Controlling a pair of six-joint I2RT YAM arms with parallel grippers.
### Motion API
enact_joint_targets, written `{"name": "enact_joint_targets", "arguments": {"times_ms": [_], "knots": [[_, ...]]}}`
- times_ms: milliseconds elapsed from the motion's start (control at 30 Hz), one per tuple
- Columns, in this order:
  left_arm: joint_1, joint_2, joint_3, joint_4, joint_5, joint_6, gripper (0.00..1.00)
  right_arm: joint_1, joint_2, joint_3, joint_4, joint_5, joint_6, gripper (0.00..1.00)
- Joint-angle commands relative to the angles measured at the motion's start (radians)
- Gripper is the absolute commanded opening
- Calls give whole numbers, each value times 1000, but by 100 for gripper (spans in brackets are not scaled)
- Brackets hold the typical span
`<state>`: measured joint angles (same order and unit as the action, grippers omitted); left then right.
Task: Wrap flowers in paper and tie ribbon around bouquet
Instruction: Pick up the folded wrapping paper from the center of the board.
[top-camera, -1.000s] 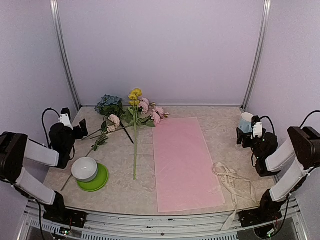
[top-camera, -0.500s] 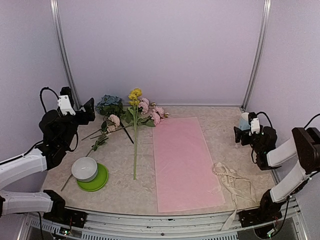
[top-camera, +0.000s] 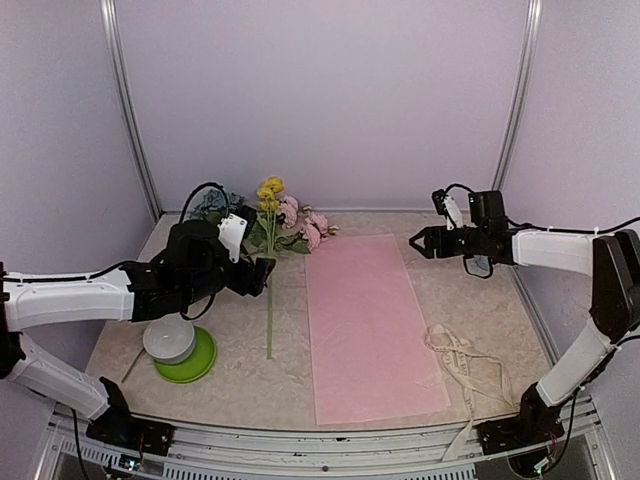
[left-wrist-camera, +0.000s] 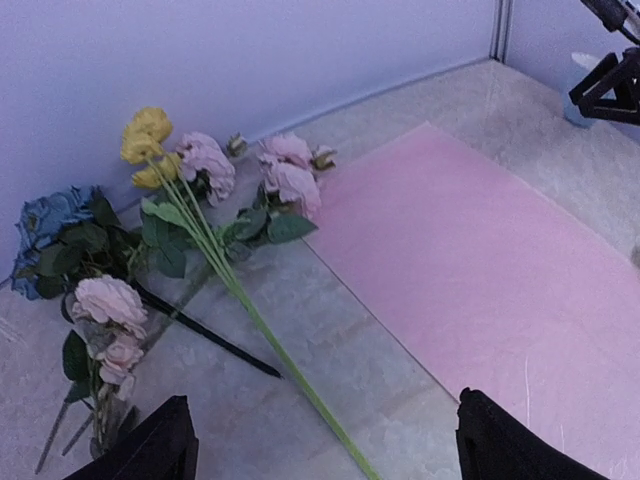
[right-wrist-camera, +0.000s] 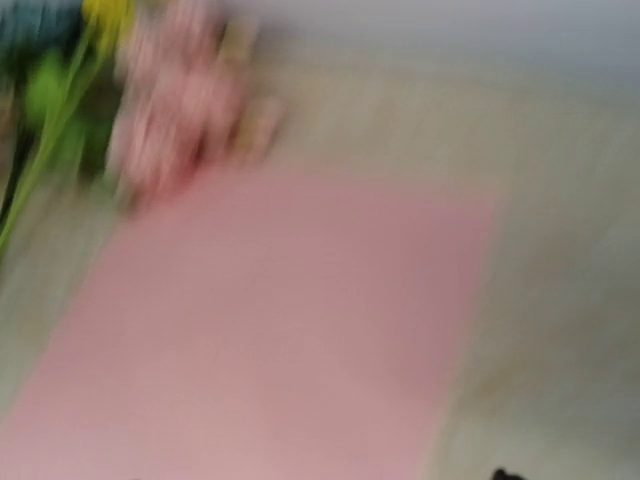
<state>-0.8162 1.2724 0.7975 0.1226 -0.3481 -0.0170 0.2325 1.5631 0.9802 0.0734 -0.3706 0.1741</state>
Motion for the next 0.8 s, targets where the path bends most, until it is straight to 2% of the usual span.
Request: {"name": "enact_joint_targets", "arguments": {"times_ms": [0,133,267,467,767], "knots": [[-8,96,19,-124,109,-42,87,81,68,35,-383,10,73,77],[-11,210,44,-129,146,-34,88,105,155,63,-447,-4,70,80],[-24,321,101,-187,109,8,86,105,247,120,-510,-49,62,72],[-37,465,155,-200,48,69,85,105,294,114,-497,-109,60,68],[-53,622,237,-202,79,122,84,115,329,112,-448,-194,87,67]]}}
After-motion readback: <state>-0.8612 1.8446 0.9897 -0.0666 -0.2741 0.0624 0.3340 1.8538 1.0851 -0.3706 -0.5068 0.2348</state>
